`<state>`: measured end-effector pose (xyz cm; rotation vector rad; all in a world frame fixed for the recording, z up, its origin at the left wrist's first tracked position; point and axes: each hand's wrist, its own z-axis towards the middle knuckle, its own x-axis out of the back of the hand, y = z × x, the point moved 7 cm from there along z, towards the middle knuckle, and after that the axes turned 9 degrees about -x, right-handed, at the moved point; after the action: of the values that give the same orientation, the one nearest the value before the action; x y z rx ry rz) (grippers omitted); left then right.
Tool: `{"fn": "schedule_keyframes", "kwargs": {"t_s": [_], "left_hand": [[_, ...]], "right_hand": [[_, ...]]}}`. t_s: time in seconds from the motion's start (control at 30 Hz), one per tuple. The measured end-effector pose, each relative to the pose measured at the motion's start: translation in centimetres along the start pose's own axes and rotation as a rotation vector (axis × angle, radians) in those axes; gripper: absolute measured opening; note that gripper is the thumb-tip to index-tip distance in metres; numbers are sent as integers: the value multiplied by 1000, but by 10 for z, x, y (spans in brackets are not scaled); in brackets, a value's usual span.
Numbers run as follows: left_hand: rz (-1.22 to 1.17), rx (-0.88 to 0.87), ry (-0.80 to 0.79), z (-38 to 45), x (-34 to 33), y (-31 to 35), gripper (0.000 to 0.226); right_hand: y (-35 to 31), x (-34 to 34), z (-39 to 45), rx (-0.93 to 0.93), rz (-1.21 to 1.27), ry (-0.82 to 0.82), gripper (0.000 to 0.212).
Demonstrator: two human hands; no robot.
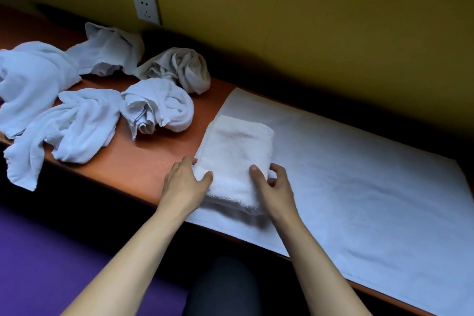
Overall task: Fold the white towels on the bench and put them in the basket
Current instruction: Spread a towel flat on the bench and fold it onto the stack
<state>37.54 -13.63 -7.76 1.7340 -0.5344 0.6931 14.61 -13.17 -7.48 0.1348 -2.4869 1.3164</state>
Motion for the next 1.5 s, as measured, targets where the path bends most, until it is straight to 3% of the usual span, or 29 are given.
{"fn": "schedule_keyframes", "kwargs": {"t_s": [0.27, 0.37, 0.43, 0.53, 0.6, 0.7, 0.8, 1.03, 1.1, 1.2, 1.3, 1.5], "left_hand": [[-134, 119, -20, -6, 8, 7, 44], [-524, 274, -81, -16, 0, 10, 53], [-716, 393, -156, -27, -7, 14, 46], [-694, 469, -244, -46, -22, 21, 42], [-818, 509, -277, -61, -36, 34, 32], [-894, 537, -222, -78, -46, 51, 14], [-874, 512, -202, -90, -55, 65, 14], [-940, 623, -418, -137, -98, 108, 16], [-919, 587, -444, -149, -111, 125, 13], [-776, 394, -426, -160, -129, 154, 7], [-589, 197, -391, -174, -145, 182, 46], [-409, -94, -414, -204, -185, 240, 53]], "right_hand": [[-11, -12, 8, -250, 430, -239, 41], [-7, 1, 2, -284, 529, -313, 38], [2, 10, -3, -301, 548, -352, 43], [18, 26, -14, -314, 567, -350, 44], [26, 37, -27, -343, 605, -350, 40], [34, 59, -42, -328, 615, -324, 36], [44, 86, -51, -252, 547, -239, 35], [61, 167, -81, -97, 393, -121, 36], [68, 193, -87, -75, 354, -88, 42], [82, 232, -96, -45, 314, -22, 47], [100, 270, -105, -25, 313, 40, 41], [137, 338, -118, -9, 352, 149, 38]]}}
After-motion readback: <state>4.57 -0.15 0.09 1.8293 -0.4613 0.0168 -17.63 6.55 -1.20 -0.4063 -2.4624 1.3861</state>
